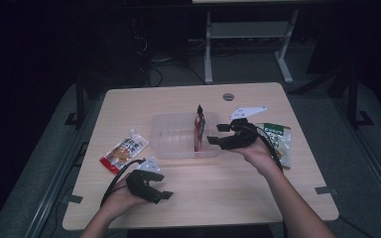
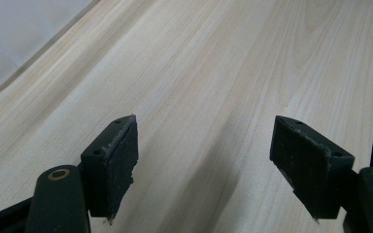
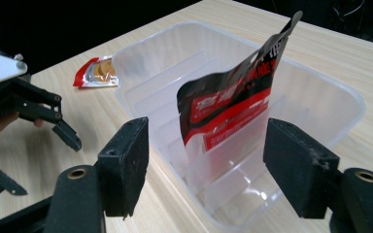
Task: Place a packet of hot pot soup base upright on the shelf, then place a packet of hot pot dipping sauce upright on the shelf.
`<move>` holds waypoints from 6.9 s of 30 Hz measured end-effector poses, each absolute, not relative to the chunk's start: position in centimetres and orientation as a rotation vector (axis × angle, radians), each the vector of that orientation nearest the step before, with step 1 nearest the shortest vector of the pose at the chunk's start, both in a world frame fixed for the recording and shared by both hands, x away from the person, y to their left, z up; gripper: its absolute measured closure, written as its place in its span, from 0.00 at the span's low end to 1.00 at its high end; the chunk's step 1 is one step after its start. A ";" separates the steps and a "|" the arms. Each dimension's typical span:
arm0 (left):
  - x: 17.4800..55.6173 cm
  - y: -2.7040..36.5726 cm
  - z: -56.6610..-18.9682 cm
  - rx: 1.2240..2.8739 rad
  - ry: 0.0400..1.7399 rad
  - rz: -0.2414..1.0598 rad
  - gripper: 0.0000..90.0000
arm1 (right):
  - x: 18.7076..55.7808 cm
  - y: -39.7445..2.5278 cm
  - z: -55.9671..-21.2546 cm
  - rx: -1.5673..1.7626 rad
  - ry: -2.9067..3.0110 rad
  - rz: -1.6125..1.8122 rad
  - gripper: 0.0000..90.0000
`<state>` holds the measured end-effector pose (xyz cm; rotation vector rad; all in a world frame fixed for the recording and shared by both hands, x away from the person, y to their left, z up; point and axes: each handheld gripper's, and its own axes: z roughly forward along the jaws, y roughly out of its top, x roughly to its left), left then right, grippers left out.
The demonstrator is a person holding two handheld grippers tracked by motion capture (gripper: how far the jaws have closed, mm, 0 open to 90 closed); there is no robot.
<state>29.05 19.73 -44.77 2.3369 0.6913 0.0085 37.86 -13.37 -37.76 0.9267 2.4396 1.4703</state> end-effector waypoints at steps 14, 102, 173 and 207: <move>29.1 19.8 -44.8 2.337 0.687 0.017 0.28 | 34.6 -15.1 -38.9 0.897 2.485 1.395 0.34; 41.3 31.7 -44.7 2.340 1.237 0.328 1.00 | 28.2 -16.3 -44.9 0.874 2.576 1.187 0.19; 31.4 19.6 -45.1 2.429 0.743 -0.030 1.00 | 28.4 -15.9 -45.2 0.827 2.610 1.165 0.19; 30.6 14.1 -43.7 2.452 0.579 0.016 1.00 | 28.9 -14.2 -44.9 0.937 2.780 1.221 0.15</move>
